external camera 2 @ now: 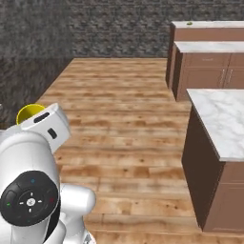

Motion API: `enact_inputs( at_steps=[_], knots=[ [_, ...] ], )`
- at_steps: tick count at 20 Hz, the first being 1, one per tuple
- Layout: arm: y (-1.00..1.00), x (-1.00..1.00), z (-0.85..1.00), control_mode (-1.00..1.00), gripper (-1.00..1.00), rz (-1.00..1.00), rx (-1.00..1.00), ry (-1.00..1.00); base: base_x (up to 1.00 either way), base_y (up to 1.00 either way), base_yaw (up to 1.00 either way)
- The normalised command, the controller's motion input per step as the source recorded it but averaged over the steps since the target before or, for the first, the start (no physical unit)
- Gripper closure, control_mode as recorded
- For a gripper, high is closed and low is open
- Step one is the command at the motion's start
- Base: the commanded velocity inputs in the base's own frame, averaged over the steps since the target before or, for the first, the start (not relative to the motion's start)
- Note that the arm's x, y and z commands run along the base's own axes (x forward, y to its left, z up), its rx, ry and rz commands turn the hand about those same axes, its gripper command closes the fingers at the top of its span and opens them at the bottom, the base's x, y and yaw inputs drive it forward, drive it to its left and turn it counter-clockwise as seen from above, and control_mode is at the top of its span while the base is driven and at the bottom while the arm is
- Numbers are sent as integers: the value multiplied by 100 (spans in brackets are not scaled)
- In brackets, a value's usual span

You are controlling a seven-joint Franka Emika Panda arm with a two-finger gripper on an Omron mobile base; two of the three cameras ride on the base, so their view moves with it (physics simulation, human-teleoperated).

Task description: Open the cabinet directly in front. Then move the liquor and the cup to the dining counter with the candle on it.

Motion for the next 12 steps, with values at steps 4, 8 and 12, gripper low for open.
enact_inputs(
  at_steps=[4, 8, 12],
  knots=[
    [0, 0, 0, 100, 100, 0, 0, 0, 100, 44, 14],
    [0, 0, 0, 100, 100, 0, 0, 0, 100, 22, 12],
    [0, 0, 0, 100, 100, 0, 0, 0, 100, 3, 5]
  ],
)
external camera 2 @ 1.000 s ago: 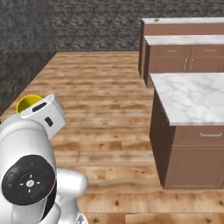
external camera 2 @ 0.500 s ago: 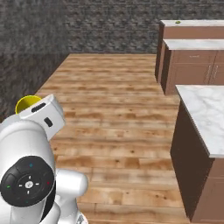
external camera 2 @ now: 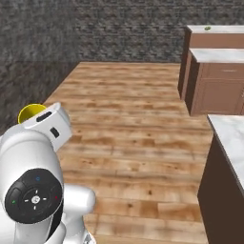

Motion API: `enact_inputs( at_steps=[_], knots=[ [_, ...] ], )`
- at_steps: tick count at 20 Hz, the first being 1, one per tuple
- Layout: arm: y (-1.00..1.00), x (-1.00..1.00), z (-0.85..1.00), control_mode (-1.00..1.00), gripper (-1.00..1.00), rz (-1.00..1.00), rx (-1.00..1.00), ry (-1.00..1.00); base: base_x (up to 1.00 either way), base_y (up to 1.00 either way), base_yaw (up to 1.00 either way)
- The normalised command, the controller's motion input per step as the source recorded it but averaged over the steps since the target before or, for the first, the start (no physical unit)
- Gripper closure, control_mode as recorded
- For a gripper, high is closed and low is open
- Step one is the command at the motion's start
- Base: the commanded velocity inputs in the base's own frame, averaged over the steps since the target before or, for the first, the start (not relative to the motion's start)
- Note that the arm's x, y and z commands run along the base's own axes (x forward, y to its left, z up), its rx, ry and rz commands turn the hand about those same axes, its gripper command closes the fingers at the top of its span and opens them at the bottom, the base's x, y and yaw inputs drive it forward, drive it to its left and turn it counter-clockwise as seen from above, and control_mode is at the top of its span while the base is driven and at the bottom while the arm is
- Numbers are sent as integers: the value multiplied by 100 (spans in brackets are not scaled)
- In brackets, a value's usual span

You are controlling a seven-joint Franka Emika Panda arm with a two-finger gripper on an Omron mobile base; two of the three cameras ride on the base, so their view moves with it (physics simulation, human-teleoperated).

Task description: Open the cabinet directly in front. Then move the liquor and the cup to the dining counter with the candle on it.

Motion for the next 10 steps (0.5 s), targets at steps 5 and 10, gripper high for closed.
enact_inputs(
  at_steps=[5, 10],
  knots=[
    [0, 0, 0, 100, 100, 0, 0, 0, 100, 0, 0],
    [0, 0, 0, 100, 100, 0, 0, 0, 100, 0, 0]
  ],
)
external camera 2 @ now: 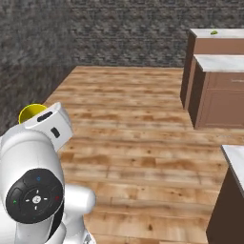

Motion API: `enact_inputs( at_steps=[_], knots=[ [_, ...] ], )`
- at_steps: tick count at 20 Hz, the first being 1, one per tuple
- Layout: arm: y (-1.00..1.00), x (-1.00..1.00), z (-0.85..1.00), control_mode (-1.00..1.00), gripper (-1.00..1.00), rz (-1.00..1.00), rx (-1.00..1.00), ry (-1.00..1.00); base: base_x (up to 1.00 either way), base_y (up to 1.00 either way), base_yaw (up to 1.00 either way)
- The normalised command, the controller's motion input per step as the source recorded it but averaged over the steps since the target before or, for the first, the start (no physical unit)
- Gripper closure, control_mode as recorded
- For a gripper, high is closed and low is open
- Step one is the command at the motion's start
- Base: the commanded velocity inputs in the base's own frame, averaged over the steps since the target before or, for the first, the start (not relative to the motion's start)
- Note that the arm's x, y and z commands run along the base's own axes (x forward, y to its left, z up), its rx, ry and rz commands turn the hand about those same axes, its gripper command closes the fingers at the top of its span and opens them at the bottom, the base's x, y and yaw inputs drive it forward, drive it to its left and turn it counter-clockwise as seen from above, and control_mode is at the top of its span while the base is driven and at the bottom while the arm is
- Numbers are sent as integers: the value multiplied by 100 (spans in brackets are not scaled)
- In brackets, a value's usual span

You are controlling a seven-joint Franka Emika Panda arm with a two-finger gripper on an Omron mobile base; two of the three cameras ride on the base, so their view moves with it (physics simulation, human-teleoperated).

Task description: Open the cabinet directly in front. Then move the liquor and the cup to the dining counter with the candle on it.

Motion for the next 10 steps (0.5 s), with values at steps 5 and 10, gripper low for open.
enact_inputs(
  at_steps=[5, 10],
  knots=[
    [0, 0, 0, 100, 100, 0, 0, 0, 100, 0, 0],
    [0, 0, 0, 100, 100, 0, 0, 0, 100, 0, 0]
  ],
)
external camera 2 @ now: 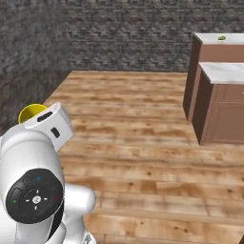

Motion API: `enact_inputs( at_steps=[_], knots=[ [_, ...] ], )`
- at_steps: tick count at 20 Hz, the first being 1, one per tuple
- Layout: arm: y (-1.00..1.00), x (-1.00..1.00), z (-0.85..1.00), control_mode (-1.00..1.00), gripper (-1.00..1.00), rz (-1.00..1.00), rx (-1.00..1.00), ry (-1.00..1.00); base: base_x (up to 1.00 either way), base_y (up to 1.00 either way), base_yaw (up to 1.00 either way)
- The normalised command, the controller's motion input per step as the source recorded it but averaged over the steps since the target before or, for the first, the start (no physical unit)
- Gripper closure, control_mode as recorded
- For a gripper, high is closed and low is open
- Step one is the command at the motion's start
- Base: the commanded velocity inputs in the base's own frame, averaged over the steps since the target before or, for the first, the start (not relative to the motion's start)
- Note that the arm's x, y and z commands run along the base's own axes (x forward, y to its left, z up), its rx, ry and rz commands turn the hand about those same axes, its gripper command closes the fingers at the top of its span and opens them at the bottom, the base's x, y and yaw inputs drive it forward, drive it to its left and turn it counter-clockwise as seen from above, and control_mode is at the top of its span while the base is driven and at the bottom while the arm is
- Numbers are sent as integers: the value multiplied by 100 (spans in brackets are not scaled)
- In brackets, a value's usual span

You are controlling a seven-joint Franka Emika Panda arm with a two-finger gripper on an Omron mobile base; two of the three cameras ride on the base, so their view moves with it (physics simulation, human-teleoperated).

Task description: Open the cabinet directly in front. Then move the liquor and the cup to the dining counter with the candle on it.

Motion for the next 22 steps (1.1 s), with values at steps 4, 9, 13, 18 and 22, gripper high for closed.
enact_inputs(
  at_steps=[4, 9, 13, 18, 22],
  knots=[
    [0, 0, 0, 100, 100, 0, 0, 0, 100, 0, 0],
    [0, 0, 0, 100, 100, 0, 0, 0, 100, 0, -1],
    [0, 0, 0, 100, 100, 0, 0, 0, 100, 0, -1],
    [0, 0, 0, 100, 100, 0, 0, 0, 100, 0, 0],
    [0, 0, 0, 100, 100, 0, 0, 0, 100, 0, 0]
  ],
)
